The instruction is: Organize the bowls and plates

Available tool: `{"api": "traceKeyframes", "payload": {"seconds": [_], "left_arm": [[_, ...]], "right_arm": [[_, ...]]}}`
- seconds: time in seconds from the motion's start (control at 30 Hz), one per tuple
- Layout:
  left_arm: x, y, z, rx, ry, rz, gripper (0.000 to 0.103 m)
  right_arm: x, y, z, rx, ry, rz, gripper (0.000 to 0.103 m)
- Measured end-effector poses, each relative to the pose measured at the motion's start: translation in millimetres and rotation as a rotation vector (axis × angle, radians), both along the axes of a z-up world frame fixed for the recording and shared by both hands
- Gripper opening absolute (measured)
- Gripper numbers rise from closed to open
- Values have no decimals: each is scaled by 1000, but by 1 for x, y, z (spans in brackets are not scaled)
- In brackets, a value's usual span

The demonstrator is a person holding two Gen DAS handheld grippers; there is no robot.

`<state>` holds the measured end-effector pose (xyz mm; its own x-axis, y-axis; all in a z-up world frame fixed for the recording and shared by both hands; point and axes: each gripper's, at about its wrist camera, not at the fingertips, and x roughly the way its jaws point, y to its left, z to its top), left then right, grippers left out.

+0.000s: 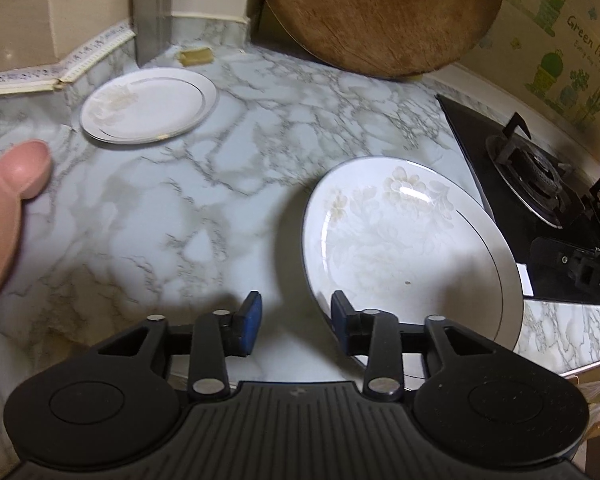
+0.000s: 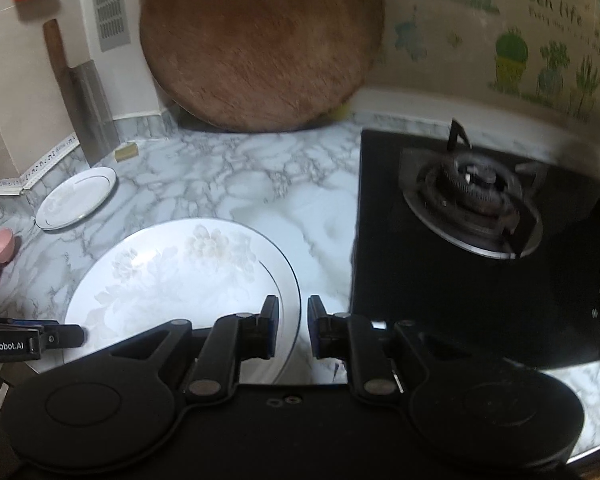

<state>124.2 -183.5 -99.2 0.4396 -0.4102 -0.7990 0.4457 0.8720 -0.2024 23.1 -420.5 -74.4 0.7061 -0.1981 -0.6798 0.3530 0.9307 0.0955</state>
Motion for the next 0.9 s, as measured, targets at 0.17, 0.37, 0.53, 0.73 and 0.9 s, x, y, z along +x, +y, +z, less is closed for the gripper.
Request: {"api": "traceKeyframes", "payload": {"seconds": [0.17,0.37,0.53,0.73,0.9], "left_arm": [[2,17,10,-16,-39,52,61],[7,37,17,-14,-72,106,63],[18,53,24,1,-122,157,69],[48,73,34,8,-172,239,76],[85,81,40,21,-193,286,77]], "right_arm": [[8,10,9,-25,-11,35,17],[22,23,17,-39,-31,92,34],[36,39,26,-73,-83,154,92],[73,52,36,-88,-122,262,99],[115,68,42,-124,-157,353,103]]}}
